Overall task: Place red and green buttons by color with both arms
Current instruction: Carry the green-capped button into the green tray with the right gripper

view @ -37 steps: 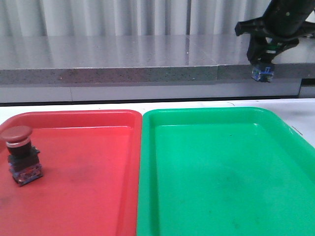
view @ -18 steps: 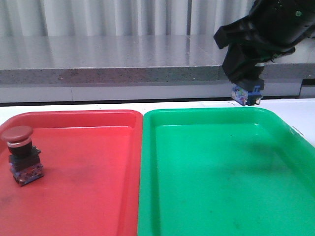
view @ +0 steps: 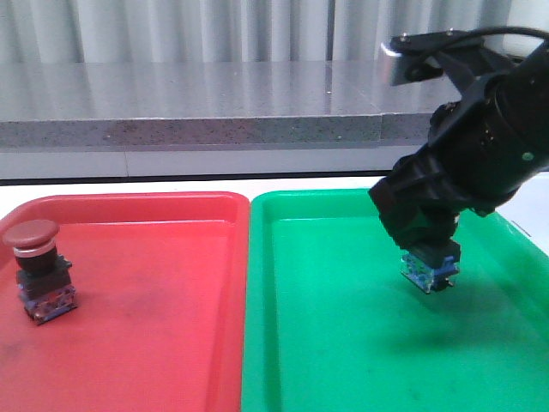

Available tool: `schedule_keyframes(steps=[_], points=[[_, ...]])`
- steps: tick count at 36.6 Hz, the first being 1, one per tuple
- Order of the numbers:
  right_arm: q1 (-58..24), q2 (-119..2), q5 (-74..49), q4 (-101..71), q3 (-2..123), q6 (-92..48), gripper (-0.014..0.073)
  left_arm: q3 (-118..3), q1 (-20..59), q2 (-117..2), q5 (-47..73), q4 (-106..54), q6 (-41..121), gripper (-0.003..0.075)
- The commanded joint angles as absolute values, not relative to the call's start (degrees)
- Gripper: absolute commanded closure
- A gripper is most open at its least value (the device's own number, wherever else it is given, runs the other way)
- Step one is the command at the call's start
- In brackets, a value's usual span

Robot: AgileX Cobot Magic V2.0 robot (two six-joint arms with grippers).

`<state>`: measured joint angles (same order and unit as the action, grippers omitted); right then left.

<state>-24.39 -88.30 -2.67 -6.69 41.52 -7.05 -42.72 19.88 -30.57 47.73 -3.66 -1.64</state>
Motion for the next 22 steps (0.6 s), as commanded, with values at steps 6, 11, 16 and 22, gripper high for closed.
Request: schedule_keyframes(steps=[6,11,16,22], points=[[-24.3,-91.1,4.2,-5.1,42.7,-7.8,0.0300,-44.1,20.3,-30.7,43.7,-4.3,-2.2,0.0239],[-24.3,-91.1,4.3,-5.1,42.7,-7.8,0.0116,-44.1,20.3,-30.7,43.7,-4.3,-2.2,0.0239],[-24.3,-89.8,3.0,-5.1,42.7,-7.8,0.0083,-44.1,20.3,-30.7,43.7,-4.3,-2.2,0.0239],[-24.3,-83.4,-0.8,-5.1,42.8,-7.8,0.0083,-44.1,20.3,-30.7,43.7,-4.3,-2.2,0.0239]])
